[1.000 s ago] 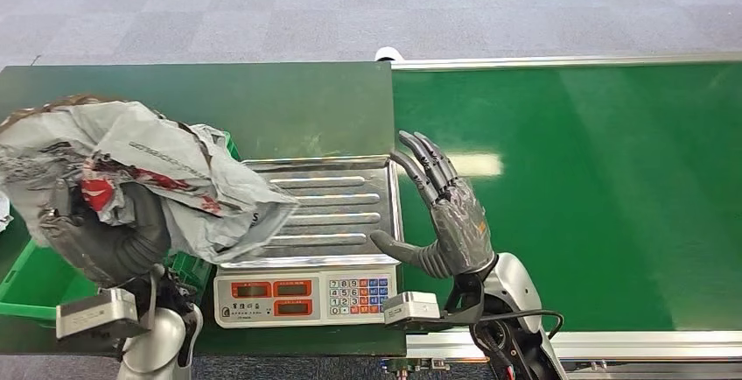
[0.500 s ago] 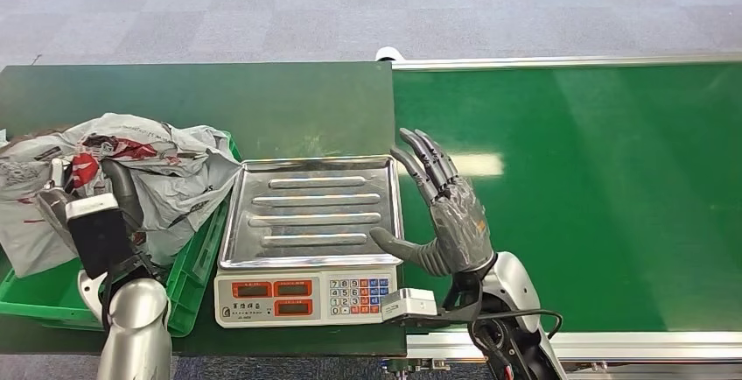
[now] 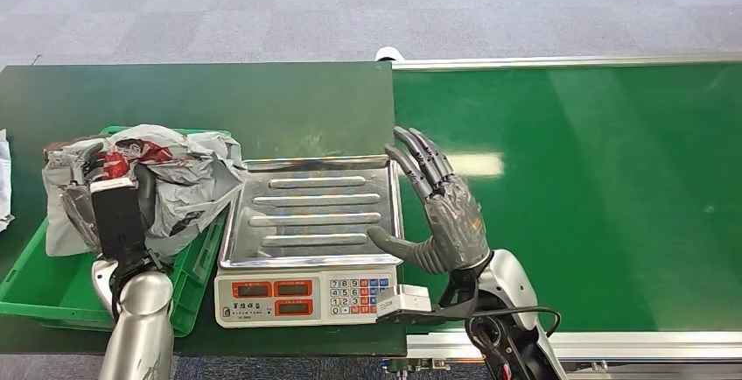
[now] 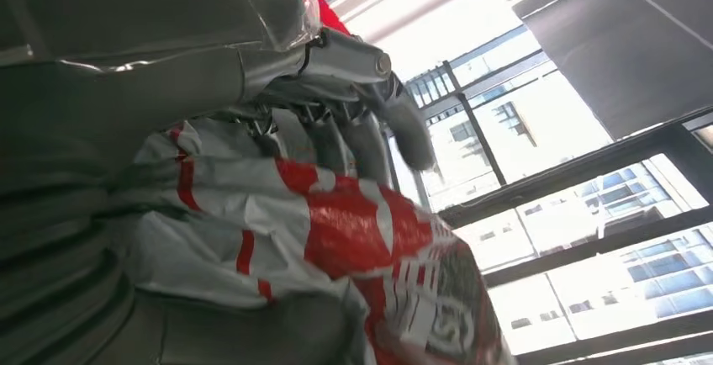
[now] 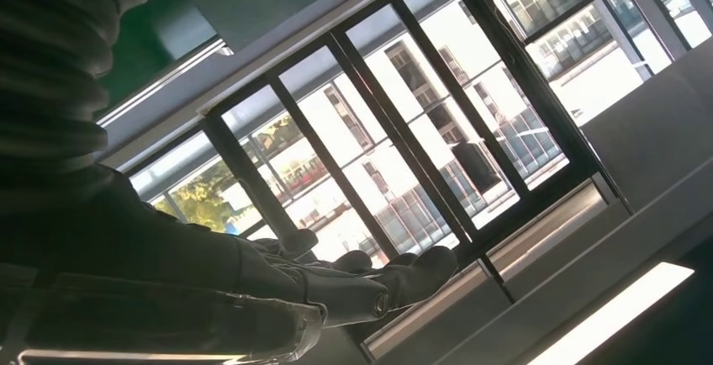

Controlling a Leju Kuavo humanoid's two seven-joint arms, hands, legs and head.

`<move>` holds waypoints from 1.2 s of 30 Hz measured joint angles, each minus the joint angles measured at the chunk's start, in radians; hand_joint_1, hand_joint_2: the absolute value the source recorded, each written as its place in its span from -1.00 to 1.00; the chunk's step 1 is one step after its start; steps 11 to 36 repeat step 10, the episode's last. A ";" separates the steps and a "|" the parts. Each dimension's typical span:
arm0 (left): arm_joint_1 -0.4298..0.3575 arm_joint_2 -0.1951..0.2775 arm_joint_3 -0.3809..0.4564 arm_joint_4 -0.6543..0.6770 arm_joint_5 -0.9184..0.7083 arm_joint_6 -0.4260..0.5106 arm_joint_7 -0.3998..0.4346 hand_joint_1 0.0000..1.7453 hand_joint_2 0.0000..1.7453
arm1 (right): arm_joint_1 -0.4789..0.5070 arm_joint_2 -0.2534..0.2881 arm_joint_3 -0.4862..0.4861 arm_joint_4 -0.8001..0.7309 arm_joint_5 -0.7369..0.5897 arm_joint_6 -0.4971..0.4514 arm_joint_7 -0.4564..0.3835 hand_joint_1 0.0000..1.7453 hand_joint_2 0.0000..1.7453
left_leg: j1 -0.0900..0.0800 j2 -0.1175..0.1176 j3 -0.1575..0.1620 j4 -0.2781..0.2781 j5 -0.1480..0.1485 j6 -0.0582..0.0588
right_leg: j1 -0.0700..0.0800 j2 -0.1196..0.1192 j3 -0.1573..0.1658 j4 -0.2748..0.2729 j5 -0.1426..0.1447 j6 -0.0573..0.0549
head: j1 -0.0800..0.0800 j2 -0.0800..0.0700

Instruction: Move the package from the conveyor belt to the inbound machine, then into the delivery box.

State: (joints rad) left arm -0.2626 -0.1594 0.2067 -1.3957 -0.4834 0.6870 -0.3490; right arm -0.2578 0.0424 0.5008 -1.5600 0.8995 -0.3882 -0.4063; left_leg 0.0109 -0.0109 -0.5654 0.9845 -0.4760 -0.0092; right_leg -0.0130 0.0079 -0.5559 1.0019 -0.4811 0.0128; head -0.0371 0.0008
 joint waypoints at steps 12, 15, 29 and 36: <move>0.032 -0.007 -0.078 -0.075 0.177 -0.031 -0.174 -1.00 1.00 | 0.000 0.000 0.001 0.013 -0.003 -0.003 -0.003 -1.00 1.00 | 0.000 0.000 0.000 0.000 0.000 0.000 | 0.000 0.000 0.000 0.000 0.000 0.000 | 0.000 0.000; 0.032 -0.007 -0.078 -0.075 0.177 -0.031 -0.174 -1.00 1.00 | 0.000 0.000 0.001 0.013 -0.003 -0.003 -0.003 -1.00 1.00 | 0.000 0.000 0.000 0.000 0.000 0.000 | 0.000 0.000 0.000 0.000 0.000 0.000 | 0.000 0.000; 0.032 -0.007 -0.078 -0.075 0.177 -0.031 -0.174 -1.00 1.00 | 0.000 0.000 0.001 0.013 -0.003 -0.003 -0.003 -1.00 1.00 | 0.000 0.000 0.000 0.000 0.000 0.000 | 0.000 0.000 0.000 0.000 0.000 0.000 | 0.000 0.000; 0.032 -0.007 -0.078 -0.075 0.177 -0.031 -0.174 -1.00 1.00 | 0.000 0.000 0.001 0.013 -0.003 -0.003 -0.003 -1.00 1.00 | 0.000 0.000 0.000 0.000 0.000 0.000 | 0.000 0.000 0.000 0.000 0.000 0.000 | 0.000 0.000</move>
